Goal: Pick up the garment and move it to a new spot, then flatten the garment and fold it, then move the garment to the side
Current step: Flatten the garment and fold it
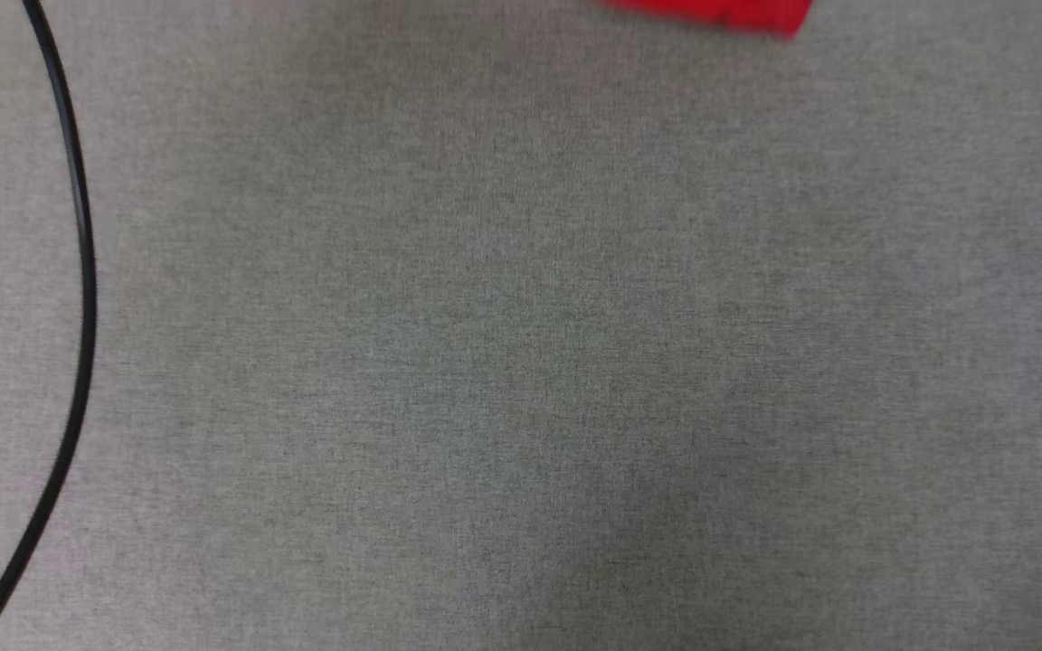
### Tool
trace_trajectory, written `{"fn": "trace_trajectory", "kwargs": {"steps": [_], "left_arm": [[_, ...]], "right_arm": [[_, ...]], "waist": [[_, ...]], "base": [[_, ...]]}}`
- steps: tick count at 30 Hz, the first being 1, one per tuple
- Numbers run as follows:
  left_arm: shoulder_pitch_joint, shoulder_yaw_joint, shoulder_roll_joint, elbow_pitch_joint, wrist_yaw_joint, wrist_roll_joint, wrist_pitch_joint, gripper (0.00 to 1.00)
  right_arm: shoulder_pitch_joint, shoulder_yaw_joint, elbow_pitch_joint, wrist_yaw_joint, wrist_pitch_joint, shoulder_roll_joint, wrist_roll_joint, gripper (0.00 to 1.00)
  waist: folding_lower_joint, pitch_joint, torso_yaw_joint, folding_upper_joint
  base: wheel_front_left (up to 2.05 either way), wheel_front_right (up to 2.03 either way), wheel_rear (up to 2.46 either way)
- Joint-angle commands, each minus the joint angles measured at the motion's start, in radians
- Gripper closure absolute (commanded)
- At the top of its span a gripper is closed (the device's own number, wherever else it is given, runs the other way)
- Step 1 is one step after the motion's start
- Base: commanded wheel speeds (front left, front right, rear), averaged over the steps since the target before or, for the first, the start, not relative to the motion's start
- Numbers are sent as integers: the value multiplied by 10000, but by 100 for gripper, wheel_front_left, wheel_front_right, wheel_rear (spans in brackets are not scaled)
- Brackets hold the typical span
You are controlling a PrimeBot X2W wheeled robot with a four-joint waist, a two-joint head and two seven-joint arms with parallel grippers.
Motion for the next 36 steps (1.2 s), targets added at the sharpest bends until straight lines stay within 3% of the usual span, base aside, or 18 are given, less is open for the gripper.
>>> {"fn": "trace_trajectory", "kwargs": {"steps": [1,11,17,23,29,36], "left_arm": [[-347,28,-68,295,-17,27,-169,100],[-219,-210,-413,1723,-204,-130,-1013,100],[986,-374,-226,2139,-296,-451,-1599,100],[3126,-390,137,1700,-318,-839,-1917,100],[5751,-362,339,697,80,-1199,-2044,100],[9166,-218,741,-1104,1046,-1809,-2023,100]], "right_arm": [[-492,125,348,-10,-263,49,-157,100],[-1226,876,2142,-11,-1405,477,111,100],[-159,1583,2886,-11,-2226,666,776,100],[1484,2378,2919,-12,-2916,666,1635,100],[3628,2990,2489,-12,-3547,445,2458,100],[6222,3430,2060,-12,-3899,432,3051,100]], "waist": [[-3,348,37,0],[-3,747,114,0],[-3,369,-110,0],[-3,-335,-256,0],[-3,-1120,-182,0],[-3,-2143,-136,0]], "base": [[0,0,0],[0,0,0],[0,0,0],[0,0,0],[0,0,0],[0,0,0]]}}
